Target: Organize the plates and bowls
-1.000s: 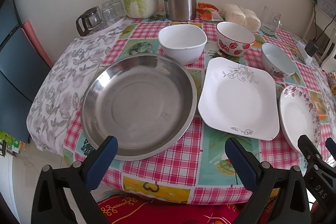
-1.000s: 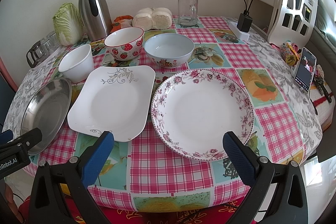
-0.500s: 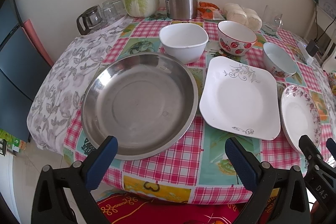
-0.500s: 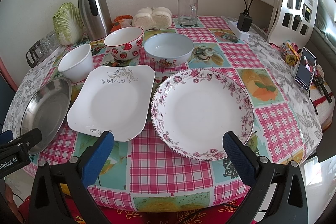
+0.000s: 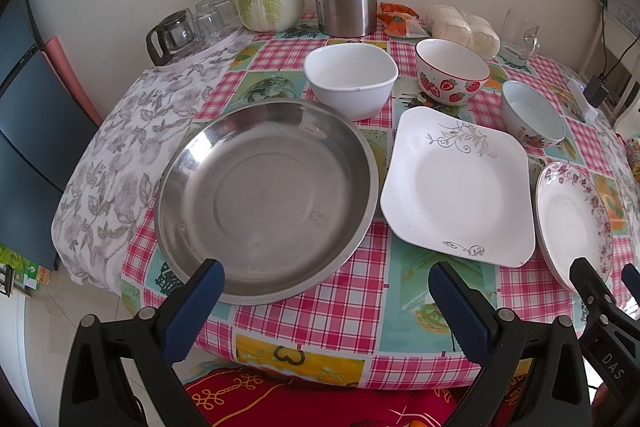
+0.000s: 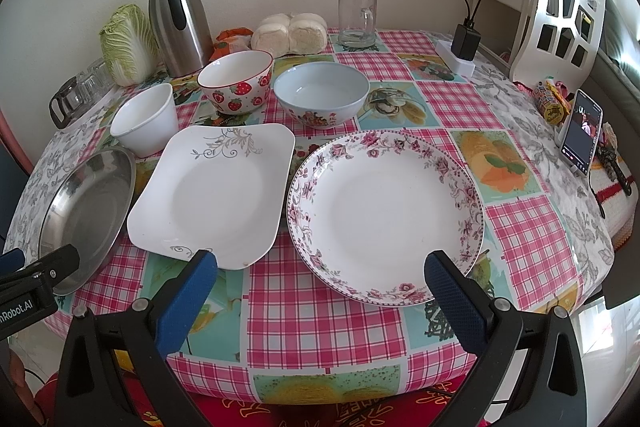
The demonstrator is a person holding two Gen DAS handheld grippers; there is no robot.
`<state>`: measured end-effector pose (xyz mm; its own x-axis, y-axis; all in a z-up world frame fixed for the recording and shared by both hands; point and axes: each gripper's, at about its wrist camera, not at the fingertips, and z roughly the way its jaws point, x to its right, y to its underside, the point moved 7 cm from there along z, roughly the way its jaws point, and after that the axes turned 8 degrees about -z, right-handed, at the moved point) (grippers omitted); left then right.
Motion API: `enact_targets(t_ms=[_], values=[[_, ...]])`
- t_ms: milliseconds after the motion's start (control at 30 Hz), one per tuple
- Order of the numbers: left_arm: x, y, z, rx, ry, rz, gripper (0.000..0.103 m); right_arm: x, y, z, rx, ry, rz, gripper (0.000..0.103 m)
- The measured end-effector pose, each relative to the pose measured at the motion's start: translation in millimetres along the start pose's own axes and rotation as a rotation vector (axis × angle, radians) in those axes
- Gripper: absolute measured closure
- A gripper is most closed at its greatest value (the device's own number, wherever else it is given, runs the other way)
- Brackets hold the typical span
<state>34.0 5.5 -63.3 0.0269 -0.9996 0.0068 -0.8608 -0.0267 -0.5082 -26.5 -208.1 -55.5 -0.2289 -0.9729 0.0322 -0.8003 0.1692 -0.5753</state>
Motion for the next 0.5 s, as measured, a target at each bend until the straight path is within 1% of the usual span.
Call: enact_targets(t_ms=[300, 333, 500], values=[[-2.5, 3.7, 0.2, -0.003, 0.004, -0.002, 0.000, -0.2, 0.6, 0.6, -0.003, 0.002, -0.003, 0.000], [-0.8, -0.7, 0.4, -0.004, 0.003, -0.002, 0.000, -0.1, 0.9, 0.6, -0.003, 0.002, -0.003, 0.000], [-1.3, -1.6, -0.3, -0.007, 0.005, -0.004, 0.000, -1.7, 0.1, 2.6, -0.006, 0.005, -0.007, 0.000]])
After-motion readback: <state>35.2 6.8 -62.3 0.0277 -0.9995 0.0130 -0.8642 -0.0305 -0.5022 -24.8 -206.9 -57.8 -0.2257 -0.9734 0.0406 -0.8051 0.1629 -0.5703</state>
